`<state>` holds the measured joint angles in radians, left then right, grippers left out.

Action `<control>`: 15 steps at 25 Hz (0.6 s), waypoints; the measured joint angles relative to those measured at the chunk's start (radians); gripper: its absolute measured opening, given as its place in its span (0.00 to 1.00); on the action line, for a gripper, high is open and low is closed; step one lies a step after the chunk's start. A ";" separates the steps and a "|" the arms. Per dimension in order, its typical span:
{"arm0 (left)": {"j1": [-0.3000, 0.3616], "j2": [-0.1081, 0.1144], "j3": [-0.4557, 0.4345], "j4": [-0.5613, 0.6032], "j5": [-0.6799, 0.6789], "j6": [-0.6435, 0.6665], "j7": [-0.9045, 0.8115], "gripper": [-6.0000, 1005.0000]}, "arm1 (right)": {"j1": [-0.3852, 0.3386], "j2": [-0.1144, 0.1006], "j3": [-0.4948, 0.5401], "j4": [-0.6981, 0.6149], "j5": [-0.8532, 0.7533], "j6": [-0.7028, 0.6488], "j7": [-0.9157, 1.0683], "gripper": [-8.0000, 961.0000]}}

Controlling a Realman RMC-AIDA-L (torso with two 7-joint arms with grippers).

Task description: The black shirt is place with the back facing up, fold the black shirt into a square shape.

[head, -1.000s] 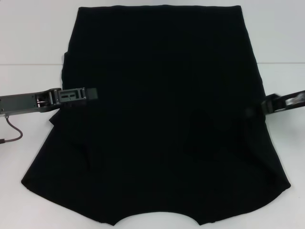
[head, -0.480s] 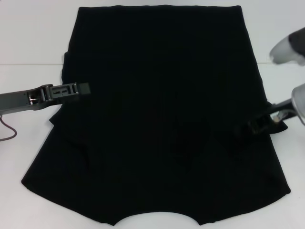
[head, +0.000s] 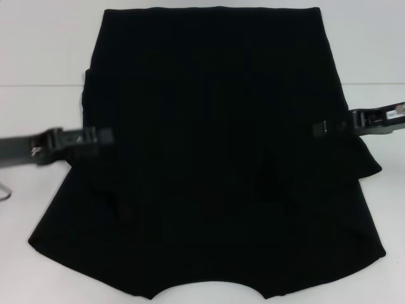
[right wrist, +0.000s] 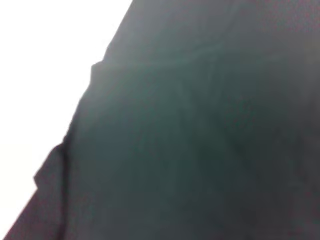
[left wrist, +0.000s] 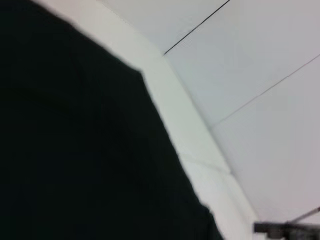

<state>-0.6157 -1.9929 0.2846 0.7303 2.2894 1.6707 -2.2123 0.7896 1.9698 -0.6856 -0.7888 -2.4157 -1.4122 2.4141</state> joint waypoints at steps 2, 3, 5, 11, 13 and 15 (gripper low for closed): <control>0.012 0.010 -0.004 0.027 0.059 0.033 -0.076 0.67 | -0.005 -0.013 0.027 0.006 0.024 -0.045 0.014 0.54; 0.019 0.012 -0.005 0.043 0.081 0.047 -0.104 0.67 | -0.006 -0.018 0.040 0.006 0.033 -0.065 0.020 0.59; 0.037 0.018 -0.007 0.086 0.138 0.082 -0.166 0.67 | -0.010 -0.022 0.057 0.005 0.036 -0.086 0.029 0.69; 0.066 0.019 -0.020 0.136 0.307 0.093 -0.238 0.67 | -0.019 -0.026 0.066 0.014 0.035 -0.086 0.037 0.71; 0.072 0.015 -0.021 0.136 0.320 0.070 -0.247 0.66 | -0.019 -0.026 0.066 0.018 0.035 -0.086 0.037 0.71; 0.076 0.013 -0.020 0.136 0.329 0.049 -0.252 0.66 | -0.020 -0.027 0.066 0.021 0.035 -0.086 0.037 0.71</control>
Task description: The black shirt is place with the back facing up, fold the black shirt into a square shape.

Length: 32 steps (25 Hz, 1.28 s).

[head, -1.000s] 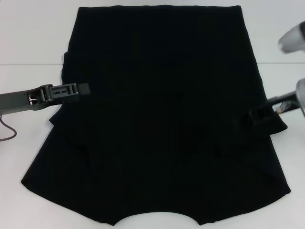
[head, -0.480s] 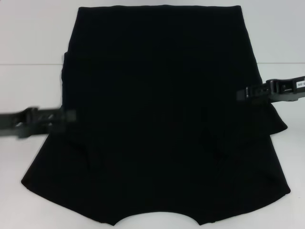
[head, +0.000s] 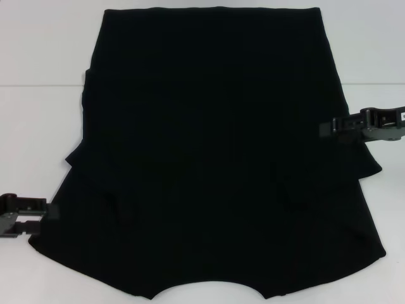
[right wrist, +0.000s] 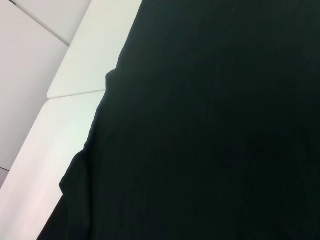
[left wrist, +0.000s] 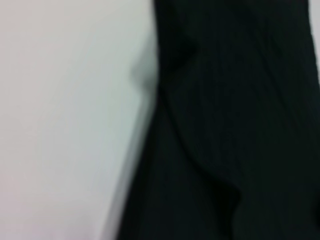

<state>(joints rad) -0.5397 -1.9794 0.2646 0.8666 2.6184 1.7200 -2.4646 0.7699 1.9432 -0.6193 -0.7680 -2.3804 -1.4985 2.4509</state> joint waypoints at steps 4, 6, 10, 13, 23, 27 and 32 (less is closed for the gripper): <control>0.002 -0.002 0.002 -0.001 0.032 -0.042 -0.010 0.65 | 0.000 0.000 0.001 0.001 0.000 0.000 0.001 0.71; 0.002 -0.002 0.006 -0.003 0.046 -0.065 -0.015 0.65 | 0.000 0.000 0.001 0.001 0.000 0.000 0.001 0.71; 0.003 -0.004 0.011 -0.010 0.053 -0.091 -0.019 0.64 | -0.003 -0.001 0.001 0.001 0.000 0.000 0.002 0.71; 0.003 -0.005 0.012 -0.013 0.065 -0.106 -0.020 0.63 | -0.003 -0.001 0.001 0.001 0.000 0.000 0.002 0.71; 0.004 -0.012 0.014 -0.029 0.092 -0.130 -0.020 0.61 | -0.005 -0.001 0.001 0.001 -0.001 0.000 0.000 0.71; 0.002 -0.013 0.035 -0.043 0.093 -0.142 -0.021 0.60 | -0.006 -0.001 0.001 0.002 0.000 0.000 -0.002 0.71; -0.009 -0.016 0.039 -0.063 0.087 -0.138 -0.013 0.59 | -0.008 -0.001 0.001 0.003 0.000 0.000 -0.003 0.71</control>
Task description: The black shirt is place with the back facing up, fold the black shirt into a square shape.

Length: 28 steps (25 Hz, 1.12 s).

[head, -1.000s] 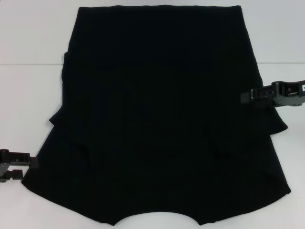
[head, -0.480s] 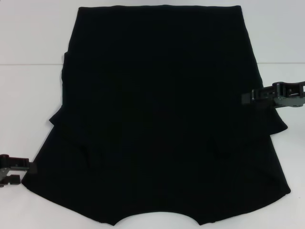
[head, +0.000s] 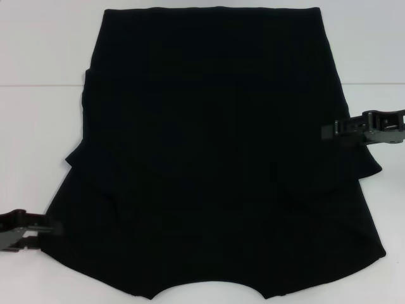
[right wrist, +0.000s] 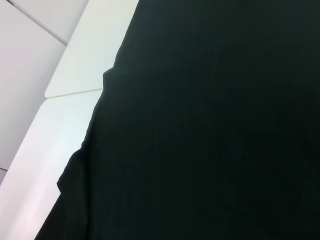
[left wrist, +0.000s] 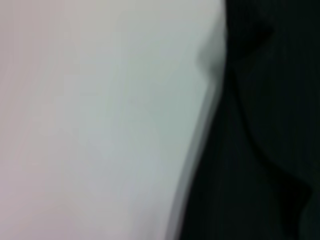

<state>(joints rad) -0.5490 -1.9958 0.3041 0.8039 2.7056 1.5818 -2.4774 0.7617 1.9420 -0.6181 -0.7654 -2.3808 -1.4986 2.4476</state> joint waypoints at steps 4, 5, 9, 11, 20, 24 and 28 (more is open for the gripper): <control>-0.027 -0.003 0.000 -0.033 -0.003 0.000 0.013 0.58 | -0.001 0.000 0.000 0.000 0.000 0.000 -0.003 0.71; -0.034 -0.004 0.000 -0.042 -0.003 -0.002 0.016 0.58 | -0.001 0.000 0.000 0.000 0.000 0.000 -0.003 0.71; -0.051 -0.008 0.000 -0.054 -0.012 -0.006 0.017 0.57 | -0.001 0.000 0.000 0.000 0.000 0.000 -0.005 0.71; -0.053 -0.009 0.000 -0.054 -0.013 -0.008 0.014 0.57 | -0.001 0.000 0.000 0.000 0.000 0.000 -0.005 0.71; -0.045 -0.009 0.005 -0.047 -0.007 -0.035 -0.005 0.55 | -0.012 -0.003 0.009 0.000 0.000 -0.001 -0.007 0.71; -0.044 -0.009 0.015 -0.050 -0.006 -0.042 -0.005 0.42 | -0.013 -0.003 0.013 0.000 0.000 -0.005 -0.007 0.71; -0.045 -0.009 0.015 -0.053 -0.006 -0.036 -0.001 0.23 | -0.017 -0.005 0.014 0.000 0.000 -0.009 -0.013 0.71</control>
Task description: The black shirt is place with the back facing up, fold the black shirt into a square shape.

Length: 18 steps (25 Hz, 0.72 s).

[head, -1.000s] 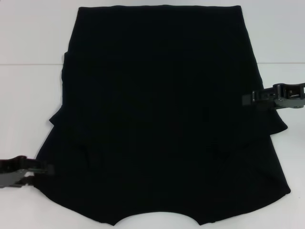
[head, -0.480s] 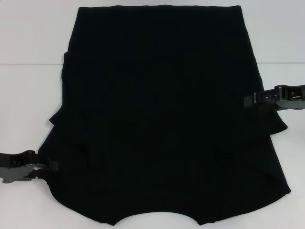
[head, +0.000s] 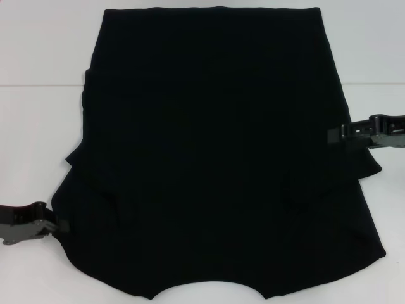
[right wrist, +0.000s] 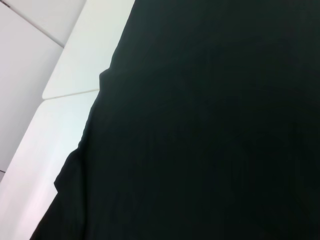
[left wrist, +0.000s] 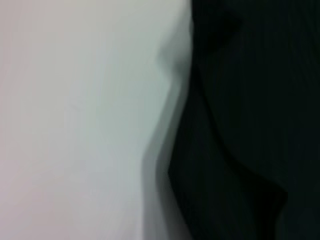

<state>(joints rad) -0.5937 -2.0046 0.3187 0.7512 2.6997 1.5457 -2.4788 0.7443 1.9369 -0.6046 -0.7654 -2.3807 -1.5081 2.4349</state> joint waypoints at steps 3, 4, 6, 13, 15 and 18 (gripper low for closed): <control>-0.003 0.005 -0.015 -0.003 -0.012 0.040 0.032 0.11 | -0.008 -0.005 -0.008 0.000 -0.007 -0.011 -0.010 0.71; -0.005 0.006 -0.022 -0.005 -0.019 0.054 0.044 0.10 | -0.013 -0.007 -0.011 0.000 -0.016 -0.019 -0.013 0.71; -0.008 0.011 -0.036 -0.008 -0.039 0.075 0.056 0.07 | -0.024 -0.012 -0.012 -0.002 -0.037 -0.038 -0.018 0.71; -0.019 0.021 -0.050 -0.010 -0.066 0.080 0.054 0.05 | -0.085 -0.031 -0.013 -0.011 -0.132 -0.135 -0.021 0.70; -0.025 0.021 -0.050 -0.010 -0.066 0.073 0.050 0.05 | -0.097 -0.032 -0.014 -0.010 -0.160 -0.149 -0.022 0.69; -0.033 0.022 -0.050 -0.012 -0.066 0.069 0.048 0.05 | -0.110 -0.031 -0.015 -0.007 -0.192 -0.157 -0.022 0.68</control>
<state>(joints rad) -0.6264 -1.9824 0.2683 0.7391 2.6341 1.6143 -2.4305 0.6339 1.9057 -0.6194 -0.7724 -2.5730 -1.6649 2.4130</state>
